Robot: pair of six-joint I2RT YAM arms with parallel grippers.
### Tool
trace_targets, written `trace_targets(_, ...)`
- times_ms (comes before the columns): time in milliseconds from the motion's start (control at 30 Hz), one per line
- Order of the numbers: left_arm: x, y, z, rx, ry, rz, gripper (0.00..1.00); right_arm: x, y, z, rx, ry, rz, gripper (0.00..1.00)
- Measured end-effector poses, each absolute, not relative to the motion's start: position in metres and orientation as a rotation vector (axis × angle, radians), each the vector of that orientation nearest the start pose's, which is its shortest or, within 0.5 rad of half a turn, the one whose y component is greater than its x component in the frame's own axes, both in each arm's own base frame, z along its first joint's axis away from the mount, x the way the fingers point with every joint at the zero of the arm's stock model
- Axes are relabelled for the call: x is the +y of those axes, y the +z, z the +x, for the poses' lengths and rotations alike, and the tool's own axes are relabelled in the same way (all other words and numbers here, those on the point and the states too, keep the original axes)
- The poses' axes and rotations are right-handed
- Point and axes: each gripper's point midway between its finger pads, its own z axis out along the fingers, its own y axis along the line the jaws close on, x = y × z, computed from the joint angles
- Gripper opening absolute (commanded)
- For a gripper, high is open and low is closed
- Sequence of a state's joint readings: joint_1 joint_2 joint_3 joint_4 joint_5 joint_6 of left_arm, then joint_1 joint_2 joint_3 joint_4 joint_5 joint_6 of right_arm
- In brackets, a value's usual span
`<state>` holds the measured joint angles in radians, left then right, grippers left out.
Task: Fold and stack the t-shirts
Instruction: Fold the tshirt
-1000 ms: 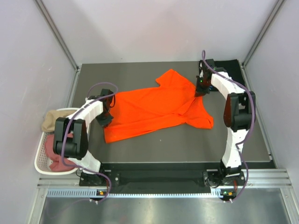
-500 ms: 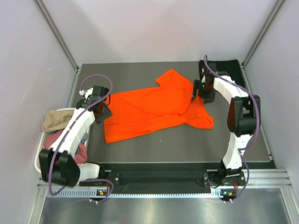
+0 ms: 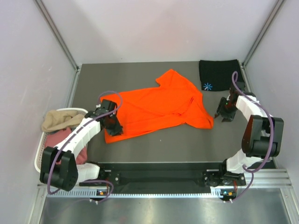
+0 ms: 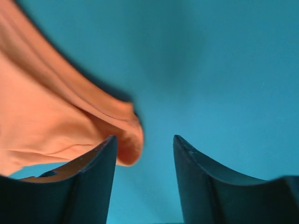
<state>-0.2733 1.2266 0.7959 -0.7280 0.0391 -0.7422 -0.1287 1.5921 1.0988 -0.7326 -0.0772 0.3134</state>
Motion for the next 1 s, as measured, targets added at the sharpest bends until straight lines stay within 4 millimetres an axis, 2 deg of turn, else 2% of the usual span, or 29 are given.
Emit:
trace_targets(100,-0.104,0.069,0.231,2.730,-0.335,-0.650,0.14,-0.011,0.050,0.299,2.791,0.165,0.620,0.43)
trace_targets(167,-0.102,0.063,0.231,2.749,-0.314,-0.668,0.09,-0.009,0.046,0.295,2.801,0.177,0.622,0.43)
trace_targets(367,-0.086,0.036,0.225,2.832,-0.244,-0.801,0.08,-0.005,0.045,0.306,2.766,0.226,0.606,0.51)
trace_targets(533,-0.076,0.018,0.214,2.871,-0.240,-0.922,0.06,-0.001,0.037,0.313,2.768,0.268,0.600,0.51)
trace_targets(667,-0.077,0.015,0.212,2.887,-0.242,-0.947,0.07,0.002,0.028,0.314,2.786,0.294,0.607,0.48)
trace_targets(733,-0.076,0.014,0.212,2.887,-0.242,-0.952,0.07,0.003,0.025,0.313,2.792,0.300,0.613,0.44)
trace_targets(867,-0.076,0.014,0.212,2.891,-0.236,-0.964,0.06,0.005,0.021,0.309,2.798,0.306,0.625,0.18)
trace_targets(967,-0.076,0.014,0.212,2.901,-0.227,-0.973,0.03,0.004,0.018,0.308,2.797,0.298,0.641,0.02)
trace_targets(1000,-0.076,0.013,0.213,2.906,-0.221,-0.977,0.03,0.003,0.018,0.307,2.796,0.289,0.647,0.00)
